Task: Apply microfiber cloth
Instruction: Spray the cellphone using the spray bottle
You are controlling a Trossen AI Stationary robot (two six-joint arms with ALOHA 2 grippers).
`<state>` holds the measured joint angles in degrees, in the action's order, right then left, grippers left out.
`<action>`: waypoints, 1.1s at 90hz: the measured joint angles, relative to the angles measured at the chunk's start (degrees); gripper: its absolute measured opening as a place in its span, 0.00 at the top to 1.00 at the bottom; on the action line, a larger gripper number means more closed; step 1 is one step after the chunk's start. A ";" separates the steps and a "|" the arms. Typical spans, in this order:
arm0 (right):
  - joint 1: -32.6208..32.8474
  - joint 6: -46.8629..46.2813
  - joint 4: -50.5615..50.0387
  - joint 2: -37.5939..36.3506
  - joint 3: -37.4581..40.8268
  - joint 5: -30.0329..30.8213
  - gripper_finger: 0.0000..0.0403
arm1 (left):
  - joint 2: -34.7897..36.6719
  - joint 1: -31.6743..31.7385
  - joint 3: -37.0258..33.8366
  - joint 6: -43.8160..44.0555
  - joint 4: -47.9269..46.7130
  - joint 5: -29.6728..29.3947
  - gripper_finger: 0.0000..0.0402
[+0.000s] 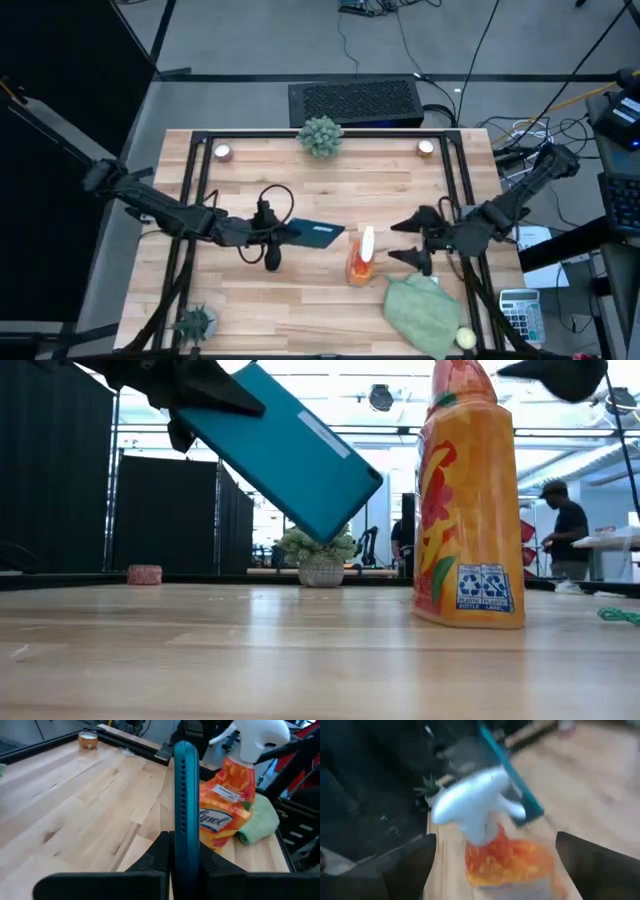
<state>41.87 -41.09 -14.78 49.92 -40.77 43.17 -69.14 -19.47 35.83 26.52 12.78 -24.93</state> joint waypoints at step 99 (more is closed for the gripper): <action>-3.44 13.59 14.90 22.29 0.02 9.83 0.03 | -0.04 9.59 0.00 -0.67 4.97 7.85 0.98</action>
<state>38.43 -27.50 0.12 72.21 -40.75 53.01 -69.19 -9.88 35.83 25.86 17.75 -17.08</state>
